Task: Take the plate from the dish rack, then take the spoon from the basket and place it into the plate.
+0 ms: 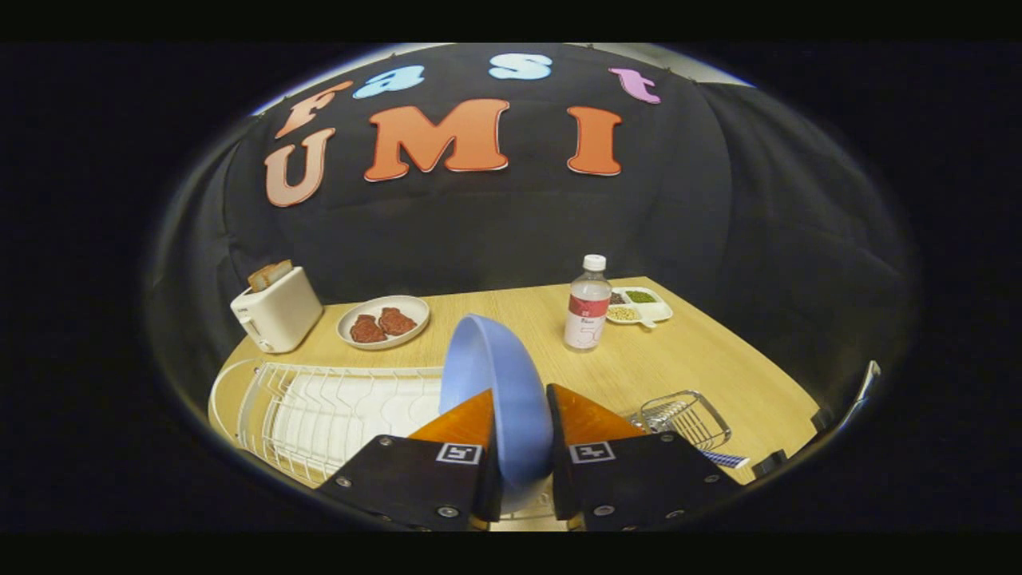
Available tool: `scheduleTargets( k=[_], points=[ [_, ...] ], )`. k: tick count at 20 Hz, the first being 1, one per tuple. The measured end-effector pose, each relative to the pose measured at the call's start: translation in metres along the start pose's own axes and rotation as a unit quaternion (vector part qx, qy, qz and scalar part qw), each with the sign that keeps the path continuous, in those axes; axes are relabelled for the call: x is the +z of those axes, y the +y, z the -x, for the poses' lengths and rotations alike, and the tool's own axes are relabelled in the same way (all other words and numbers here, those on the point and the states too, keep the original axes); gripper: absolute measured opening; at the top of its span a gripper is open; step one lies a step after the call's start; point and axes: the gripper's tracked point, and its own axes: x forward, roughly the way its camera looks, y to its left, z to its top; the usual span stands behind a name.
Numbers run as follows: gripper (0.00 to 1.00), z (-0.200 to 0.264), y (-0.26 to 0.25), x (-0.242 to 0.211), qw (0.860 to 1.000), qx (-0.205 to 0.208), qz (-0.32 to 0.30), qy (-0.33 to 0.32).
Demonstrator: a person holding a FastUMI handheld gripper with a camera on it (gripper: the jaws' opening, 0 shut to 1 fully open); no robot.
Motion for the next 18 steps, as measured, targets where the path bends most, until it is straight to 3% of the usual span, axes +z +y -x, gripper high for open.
scheduleTargets(
  k=[5, 8, 13, 18],
  points=[
    [0.25, 0.008, -0.001, 0.021, 0.998, -0.024, 0.043, -0.030],
    [0.25, 0.016, -0.002, 0.029, 0.998, -0.019, 0.037, -0.036],
    [0.25, 0.038, -0.003, 0.026, 0.999, 0.024, -0.001, -0.031],
    [0.25, 0.084, 0.003, 0.003, 0.993, 0.102, -0.050, -0.023]
  ],
)
